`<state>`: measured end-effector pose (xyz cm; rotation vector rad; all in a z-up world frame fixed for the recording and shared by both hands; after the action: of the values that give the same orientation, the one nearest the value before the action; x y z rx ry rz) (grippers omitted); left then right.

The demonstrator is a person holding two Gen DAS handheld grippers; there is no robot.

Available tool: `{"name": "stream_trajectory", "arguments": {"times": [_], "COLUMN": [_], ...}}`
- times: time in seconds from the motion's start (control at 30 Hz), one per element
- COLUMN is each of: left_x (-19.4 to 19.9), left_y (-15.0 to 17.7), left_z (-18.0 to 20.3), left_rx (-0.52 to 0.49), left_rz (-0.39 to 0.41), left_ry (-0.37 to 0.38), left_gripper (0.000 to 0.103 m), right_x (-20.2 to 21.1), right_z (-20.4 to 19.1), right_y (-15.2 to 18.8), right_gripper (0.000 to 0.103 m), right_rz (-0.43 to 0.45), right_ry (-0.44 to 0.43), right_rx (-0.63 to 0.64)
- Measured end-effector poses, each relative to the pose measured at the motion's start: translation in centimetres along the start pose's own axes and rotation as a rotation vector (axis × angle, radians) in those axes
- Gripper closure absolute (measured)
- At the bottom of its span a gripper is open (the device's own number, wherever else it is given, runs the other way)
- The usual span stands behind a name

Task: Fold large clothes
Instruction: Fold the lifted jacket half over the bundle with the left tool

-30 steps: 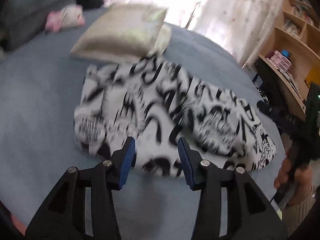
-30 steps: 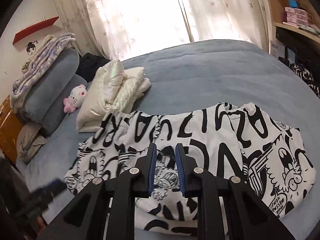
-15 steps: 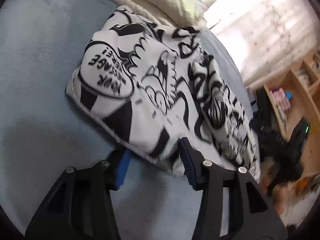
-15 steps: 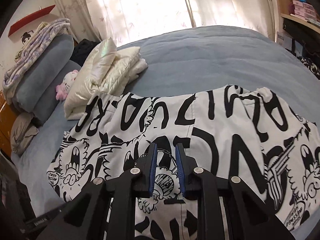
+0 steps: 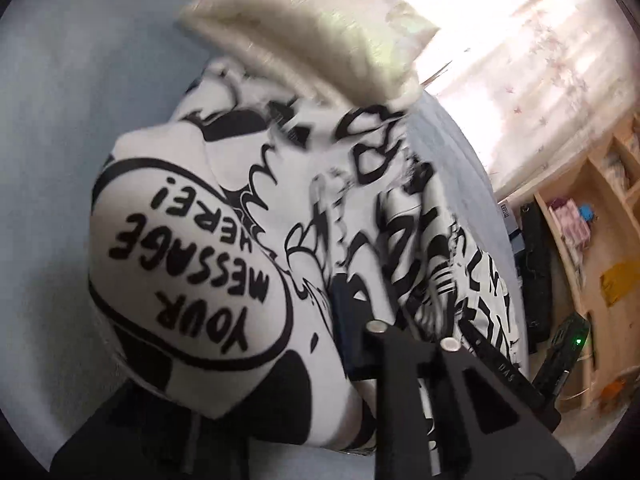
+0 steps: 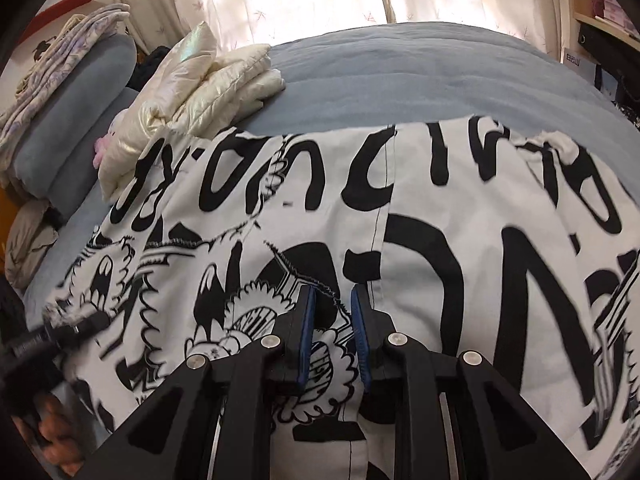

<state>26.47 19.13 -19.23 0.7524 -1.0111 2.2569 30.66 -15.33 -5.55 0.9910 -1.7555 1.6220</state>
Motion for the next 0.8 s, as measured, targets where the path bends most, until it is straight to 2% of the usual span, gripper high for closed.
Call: {"name": "stream_trajectory", "arguments": {"times": [0.17,0.27,0.4,0.8], "left_x": [2.8,3.9,5.0,3.7], "left_y": [-1.5,-1.7,-1.2,1.9], "left_z": [6.7,11.0,15.9,25.9], "left_rx": [-0.229,-0.335,-0.439,-0.592], "left_rz": [0.144,0.182,0.202,0.183], "left_ry": [-0.049,-0.051,-0.049,-0.064], "left_gripper": [0.096,0.097,0.097,0.097], "right_x": [-0.6,-0.6,-0.5,0.9], "right_z": [0.3,0.4,0.7,0.8], "right_y": [0.7,0.8,0.9,2.0], "right_gripper": [0.083,0.083,0.083,0.083], "right_rz": [0.016,0.022,0.024,-0.026], "right_ry": [-0.055,-0.078,-0.115,-0.215], "right_rx": [-0.036,-0.050,-0.075,-0.118]}}
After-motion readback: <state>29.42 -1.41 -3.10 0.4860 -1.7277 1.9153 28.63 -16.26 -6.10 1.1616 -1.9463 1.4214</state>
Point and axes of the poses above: each gripper's, at about its wrist camera, not at the fingertips, and x roughly against the way its jaws point, z to its right, y to its underside, the point moved 9 cm from there along -x, roughly the way its jaws point
